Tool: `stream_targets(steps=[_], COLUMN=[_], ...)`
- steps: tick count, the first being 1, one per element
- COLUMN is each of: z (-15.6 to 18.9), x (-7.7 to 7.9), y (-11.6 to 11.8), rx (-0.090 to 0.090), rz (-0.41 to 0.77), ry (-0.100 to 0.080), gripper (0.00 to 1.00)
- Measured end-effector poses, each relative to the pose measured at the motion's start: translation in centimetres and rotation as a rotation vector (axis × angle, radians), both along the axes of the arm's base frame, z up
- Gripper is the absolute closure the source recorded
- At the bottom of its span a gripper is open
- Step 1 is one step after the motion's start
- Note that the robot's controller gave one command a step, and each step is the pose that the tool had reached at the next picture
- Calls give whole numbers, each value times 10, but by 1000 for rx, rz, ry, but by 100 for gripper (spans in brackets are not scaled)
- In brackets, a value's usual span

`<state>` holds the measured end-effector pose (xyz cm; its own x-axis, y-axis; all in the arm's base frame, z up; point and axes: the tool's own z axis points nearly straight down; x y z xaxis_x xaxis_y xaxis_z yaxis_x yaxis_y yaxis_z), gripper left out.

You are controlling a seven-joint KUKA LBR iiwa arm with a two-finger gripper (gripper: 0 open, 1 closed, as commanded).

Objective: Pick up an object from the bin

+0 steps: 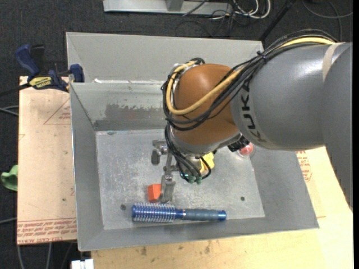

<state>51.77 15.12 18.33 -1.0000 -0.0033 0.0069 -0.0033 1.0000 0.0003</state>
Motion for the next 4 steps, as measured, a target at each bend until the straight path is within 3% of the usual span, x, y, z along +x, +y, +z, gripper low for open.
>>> stream_targets(steps=[1,2,3,4], z=[-110,-83,-84,-109], x=[-33,-39,-36,-32], y=[-4,-26,-27,-32], rx=[8,1,1,8], rz=[123,-123,29,11], ry=[-32,-9,-8,-31], gripper=[0,0,0,0])
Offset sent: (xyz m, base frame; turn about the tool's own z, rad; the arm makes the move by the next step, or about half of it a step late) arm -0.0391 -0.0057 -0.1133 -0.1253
